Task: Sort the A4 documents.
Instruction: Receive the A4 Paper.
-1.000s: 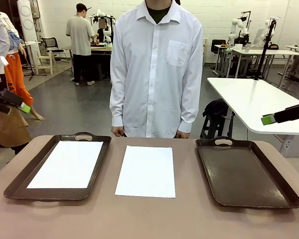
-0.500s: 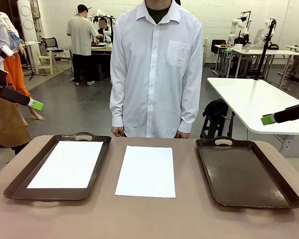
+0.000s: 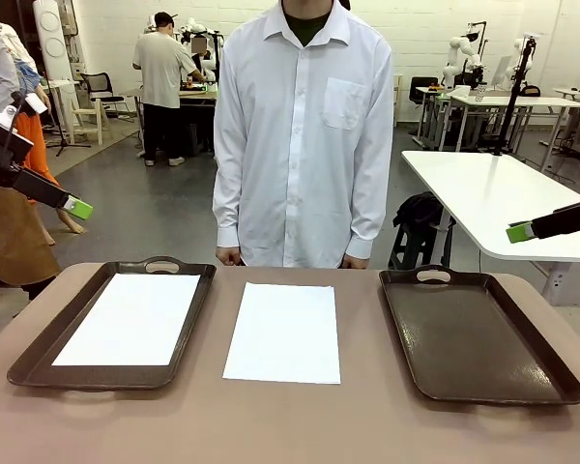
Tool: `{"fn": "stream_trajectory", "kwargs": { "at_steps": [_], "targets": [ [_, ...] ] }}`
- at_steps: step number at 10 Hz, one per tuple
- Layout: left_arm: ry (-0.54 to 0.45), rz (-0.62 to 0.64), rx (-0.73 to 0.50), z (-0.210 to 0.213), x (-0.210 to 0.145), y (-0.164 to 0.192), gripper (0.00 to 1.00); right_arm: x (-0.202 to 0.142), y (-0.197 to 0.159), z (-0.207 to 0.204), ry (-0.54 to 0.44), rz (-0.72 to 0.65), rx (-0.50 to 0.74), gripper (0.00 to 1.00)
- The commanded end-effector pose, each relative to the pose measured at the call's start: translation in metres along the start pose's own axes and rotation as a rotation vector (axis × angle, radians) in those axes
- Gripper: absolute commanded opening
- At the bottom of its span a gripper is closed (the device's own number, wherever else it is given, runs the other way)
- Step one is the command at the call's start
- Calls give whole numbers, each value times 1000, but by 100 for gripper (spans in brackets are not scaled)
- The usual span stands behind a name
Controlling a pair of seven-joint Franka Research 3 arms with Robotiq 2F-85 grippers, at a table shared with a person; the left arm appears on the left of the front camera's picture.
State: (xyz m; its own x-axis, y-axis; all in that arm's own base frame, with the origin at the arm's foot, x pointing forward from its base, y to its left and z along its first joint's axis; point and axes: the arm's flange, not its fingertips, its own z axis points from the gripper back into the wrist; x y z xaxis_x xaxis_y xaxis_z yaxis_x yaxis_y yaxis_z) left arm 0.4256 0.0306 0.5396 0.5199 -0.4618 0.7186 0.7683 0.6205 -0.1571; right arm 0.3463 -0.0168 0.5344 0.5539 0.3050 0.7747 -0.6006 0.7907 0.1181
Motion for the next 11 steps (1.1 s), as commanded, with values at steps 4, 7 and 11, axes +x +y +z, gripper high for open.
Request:
{"fn": "stream_trajectory", "kwargs": {
  "at_steps": [4, 7, 11],
  "targets": [
    [1, 1, 6, 1, 0, 1, 100, -1, -1, -2, -5, -5, 15, 100],
    [1, 1, 6, 1, 0, 1, 100, -1, -1, -2, -5, -5, 15, 100],
    [1, 1, 6, 1, 0, 1, 100, -1, -1, -2, -5, -5, 15, 100]
  ]
}}
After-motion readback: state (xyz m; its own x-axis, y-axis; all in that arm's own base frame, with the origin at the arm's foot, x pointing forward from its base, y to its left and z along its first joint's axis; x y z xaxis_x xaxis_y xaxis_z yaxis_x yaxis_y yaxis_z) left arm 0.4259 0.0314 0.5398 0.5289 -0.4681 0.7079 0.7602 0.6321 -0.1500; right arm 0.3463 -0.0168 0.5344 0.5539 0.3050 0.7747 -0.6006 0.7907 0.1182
